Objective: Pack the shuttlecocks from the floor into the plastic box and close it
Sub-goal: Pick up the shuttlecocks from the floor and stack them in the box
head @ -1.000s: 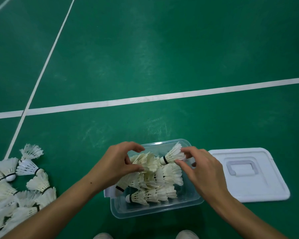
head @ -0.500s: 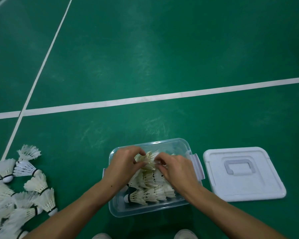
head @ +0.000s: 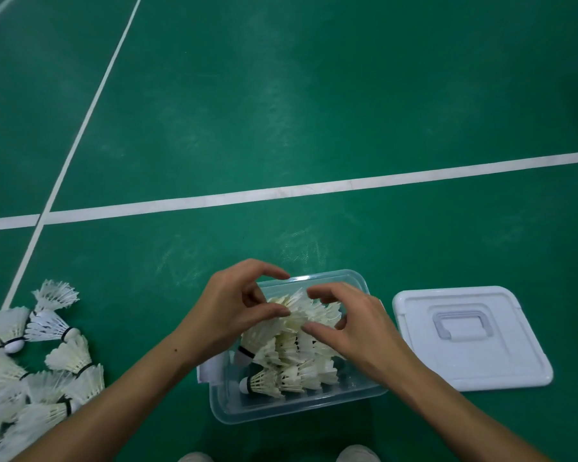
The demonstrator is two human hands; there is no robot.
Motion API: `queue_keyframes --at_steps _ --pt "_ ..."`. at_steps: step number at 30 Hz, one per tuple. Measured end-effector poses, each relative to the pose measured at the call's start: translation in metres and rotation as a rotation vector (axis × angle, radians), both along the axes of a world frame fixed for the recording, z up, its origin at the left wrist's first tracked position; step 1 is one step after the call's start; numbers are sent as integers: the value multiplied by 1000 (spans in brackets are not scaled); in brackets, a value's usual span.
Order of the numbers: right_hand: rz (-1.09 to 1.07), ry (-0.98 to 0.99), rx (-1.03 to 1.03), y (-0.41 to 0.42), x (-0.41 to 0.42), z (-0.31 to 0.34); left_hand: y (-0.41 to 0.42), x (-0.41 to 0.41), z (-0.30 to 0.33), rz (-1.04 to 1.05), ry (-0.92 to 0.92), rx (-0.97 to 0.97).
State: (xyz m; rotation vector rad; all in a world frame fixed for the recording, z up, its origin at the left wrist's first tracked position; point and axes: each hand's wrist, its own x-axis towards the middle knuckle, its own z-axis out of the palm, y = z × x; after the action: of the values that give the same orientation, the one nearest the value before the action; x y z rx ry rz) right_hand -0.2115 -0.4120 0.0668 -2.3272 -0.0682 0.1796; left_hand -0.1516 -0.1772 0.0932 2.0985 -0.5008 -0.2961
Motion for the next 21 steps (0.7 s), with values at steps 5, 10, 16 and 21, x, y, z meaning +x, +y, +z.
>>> queue_keyframes --at_steps 5,10,16,21 --pt "91 109 239 2 -3 16 -20 11 11 -42 130 -190" --pt "28 15 224 -9 -8 13 -26 2 5 0 50 -271" --pt "-192 -46 91 -43 -16 15 -7 -19 -18 196 -59 8" --pt "-175 -89 -216 -38 -11 4 -5 -30 -39 116 -152 290"
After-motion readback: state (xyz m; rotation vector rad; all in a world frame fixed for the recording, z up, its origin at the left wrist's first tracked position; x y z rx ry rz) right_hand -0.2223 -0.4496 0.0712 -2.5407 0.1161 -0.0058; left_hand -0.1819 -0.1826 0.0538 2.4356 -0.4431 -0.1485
